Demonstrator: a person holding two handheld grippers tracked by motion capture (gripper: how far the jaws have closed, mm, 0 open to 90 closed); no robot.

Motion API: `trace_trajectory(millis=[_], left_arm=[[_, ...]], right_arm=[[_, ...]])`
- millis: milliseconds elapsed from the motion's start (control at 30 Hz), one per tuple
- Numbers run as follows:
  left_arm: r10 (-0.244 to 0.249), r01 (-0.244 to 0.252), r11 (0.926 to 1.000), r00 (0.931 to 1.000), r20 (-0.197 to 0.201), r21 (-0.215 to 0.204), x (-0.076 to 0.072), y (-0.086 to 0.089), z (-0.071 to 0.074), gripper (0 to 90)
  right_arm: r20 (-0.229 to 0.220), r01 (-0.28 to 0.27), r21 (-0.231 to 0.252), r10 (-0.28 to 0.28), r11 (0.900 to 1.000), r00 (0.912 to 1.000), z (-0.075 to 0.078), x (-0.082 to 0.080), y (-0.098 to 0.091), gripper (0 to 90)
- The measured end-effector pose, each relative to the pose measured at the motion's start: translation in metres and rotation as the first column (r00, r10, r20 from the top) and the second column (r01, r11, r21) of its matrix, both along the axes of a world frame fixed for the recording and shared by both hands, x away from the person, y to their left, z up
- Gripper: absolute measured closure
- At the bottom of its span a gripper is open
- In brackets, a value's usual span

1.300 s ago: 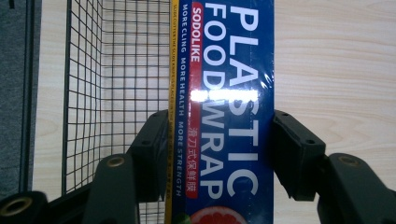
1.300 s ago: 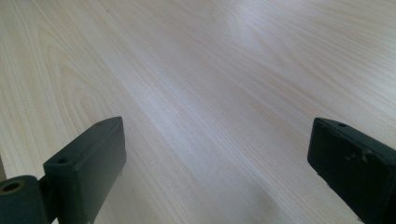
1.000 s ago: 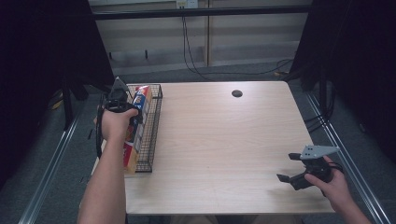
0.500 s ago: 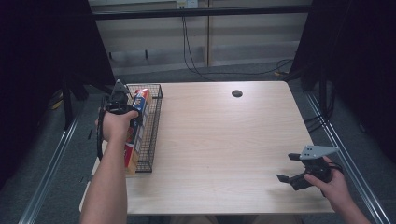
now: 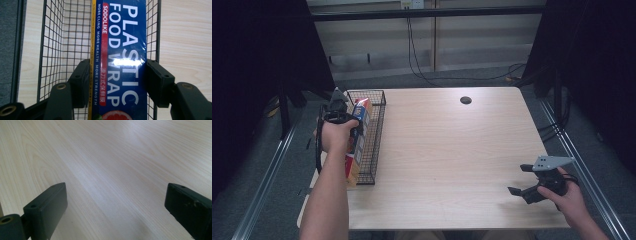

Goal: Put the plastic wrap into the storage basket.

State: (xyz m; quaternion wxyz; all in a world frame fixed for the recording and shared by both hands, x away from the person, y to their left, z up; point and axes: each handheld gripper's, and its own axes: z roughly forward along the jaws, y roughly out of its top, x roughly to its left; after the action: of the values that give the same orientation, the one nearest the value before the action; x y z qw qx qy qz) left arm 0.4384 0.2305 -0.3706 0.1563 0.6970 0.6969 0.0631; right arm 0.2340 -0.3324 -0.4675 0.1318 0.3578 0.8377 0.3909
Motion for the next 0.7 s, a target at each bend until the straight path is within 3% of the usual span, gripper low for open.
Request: trace_trajectory(millis=[267, 533, 700], left_arm=[[0.029, -0.029, 0.9996, 0.9996, -0.006, 0.003, 0.002, -0.001, -0.006, 42.9], [0.02, -0.02, 0.9997, 0.9998, -0.003, 0.015, 0.005, 0.002, -0.01, 42.8], [0.047, -0.047, 0.9989, 0.9989, 0.003, 0.009, 0.005, 0.003, -0.015, 42.4]], right_arm=[[-0.001, -0.001, 0.0, 0.001, 1.0, 1.0, 0.0, 0.0, 0.0, 4.4], [0.0, 0.002, 0.001, -0.002, 1.0, 1.0, 0.0, 0.0, -0.001, 4.4], [-0.002, -0.005, -0.002, 0.005, 1.0, 1.0, -0.001, 0.0, 0.0, 4.4]])
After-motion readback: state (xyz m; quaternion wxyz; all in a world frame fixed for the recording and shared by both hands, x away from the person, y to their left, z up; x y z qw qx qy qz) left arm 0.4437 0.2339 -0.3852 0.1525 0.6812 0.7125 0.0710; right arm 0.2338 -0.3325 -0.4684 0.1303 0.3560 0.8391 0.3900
